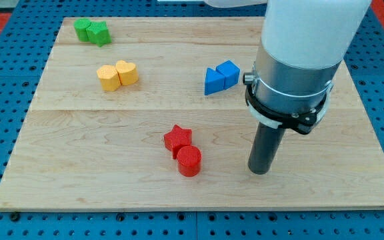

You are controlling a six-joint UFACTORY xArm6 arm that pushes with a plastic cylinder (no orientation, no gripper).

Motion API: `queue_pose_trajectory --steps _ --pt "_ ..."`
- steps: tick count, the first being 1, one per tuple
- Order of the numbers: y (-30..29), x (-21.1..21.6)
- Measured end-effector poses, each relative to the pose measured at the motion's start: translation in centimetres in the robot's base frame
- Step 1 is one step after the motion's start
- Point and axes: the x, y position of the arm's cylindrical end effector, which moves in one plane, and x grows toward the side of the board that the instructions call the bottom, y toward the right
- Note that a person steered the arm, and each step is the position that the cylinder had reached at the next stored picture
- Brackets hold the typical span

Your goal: Place your arm in between the red circle and blue triangle

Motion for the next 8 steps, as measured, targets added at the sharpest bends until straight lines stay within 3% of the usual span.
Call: queue_pose_trajectory --steps 3,8 --pt "0.0 0.5" --pt "-1.1 5.9"
